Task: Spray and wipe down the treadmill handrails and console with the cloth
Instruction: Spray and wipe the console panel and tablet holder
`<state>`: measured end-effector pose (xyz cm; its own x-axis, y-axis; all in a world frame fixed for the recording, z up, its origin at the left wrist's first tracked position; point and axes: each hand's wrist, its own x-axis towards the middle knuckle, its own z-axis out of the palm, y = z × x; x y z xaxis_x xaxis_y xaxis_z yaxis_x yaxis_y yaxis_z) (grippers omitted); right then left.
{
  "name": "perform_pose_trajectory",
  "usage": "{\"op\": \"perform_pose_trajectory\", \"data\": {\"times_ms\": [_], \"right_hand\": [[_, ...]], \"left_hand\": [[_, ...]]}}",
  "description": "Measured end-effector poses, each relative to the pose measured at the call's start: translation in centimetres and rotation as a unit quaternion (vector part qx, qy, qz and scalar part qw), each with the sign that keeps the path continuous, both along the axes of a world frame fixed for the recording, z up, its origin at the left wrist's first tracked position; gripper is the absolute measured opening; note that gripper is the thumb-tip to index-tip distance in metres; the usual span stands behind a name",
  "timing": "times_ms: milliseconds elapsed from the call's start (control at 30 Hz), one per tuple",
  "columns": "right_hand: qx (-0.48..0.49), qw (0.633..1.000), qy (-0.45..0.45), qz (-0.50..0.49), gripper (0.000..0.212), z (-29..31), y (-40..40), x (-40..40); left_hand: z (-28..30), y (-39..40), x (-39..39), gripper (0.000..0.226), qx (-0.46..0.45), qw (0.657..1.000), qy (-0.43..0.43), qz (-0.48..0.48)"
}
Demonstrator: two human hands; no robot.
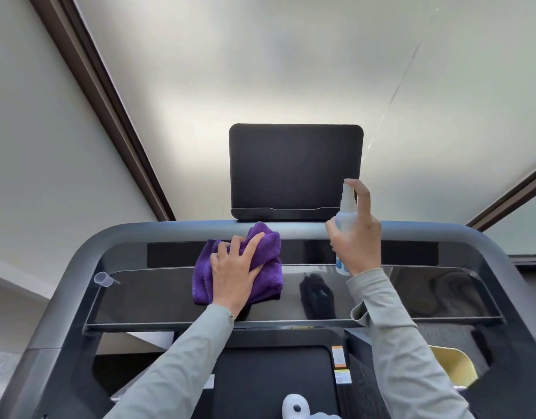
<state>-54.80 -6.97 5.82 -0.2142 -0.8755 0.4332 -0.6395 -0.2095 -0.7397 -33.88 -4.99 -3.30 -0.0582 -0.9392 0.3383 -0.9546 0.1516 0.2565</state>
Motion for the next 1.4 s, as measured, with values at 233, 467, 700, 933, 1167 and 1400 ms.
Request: {"op": "perform_pose_trajectory", "data": {"times_ms": [233,467,700,933,1167,1400], "right_hand": [[0.003,1.0,-0.02,0.01,0.071,0.5,-0.4,-0.7],[-0.041,0.999,0.015,0.013,0.074,0.8,-2.0,-1.5],[-0.036,0.998,0.014,0.048,0.075,0.2,-3.2,-2.0],[-0.032,0.997,0.02,0.068,0.076,-0.1,-3.7,-2.6],[-0.015,0.997,0.007,0.08,0.073,-0.6,-3.6,-2.6],[-0.023,0.996,-0.005,0.089,0.074,0.4,-4.6,-4.1]], "left_hand": [[6.4,-6.4,0.1,0.056,-0.136,0.977,0.162,0.037],[9.6,-14.8,-2.4,0.047,-0.075,0.983,0.144,0.082],[5.0,-13.2,-3.3,0.083,-0.075,0.977,0.156,0.125],[6.1,-15.9,-3.7,0.051,-0.117,0.959,0.185,0.18],[4.9,-13.3,-2.3,0.047,-0.097,0.96,0.211,0.158],[9.0,-15.4,-3.8,0.041,-0.165,0.955,0.19,0.155]]}}
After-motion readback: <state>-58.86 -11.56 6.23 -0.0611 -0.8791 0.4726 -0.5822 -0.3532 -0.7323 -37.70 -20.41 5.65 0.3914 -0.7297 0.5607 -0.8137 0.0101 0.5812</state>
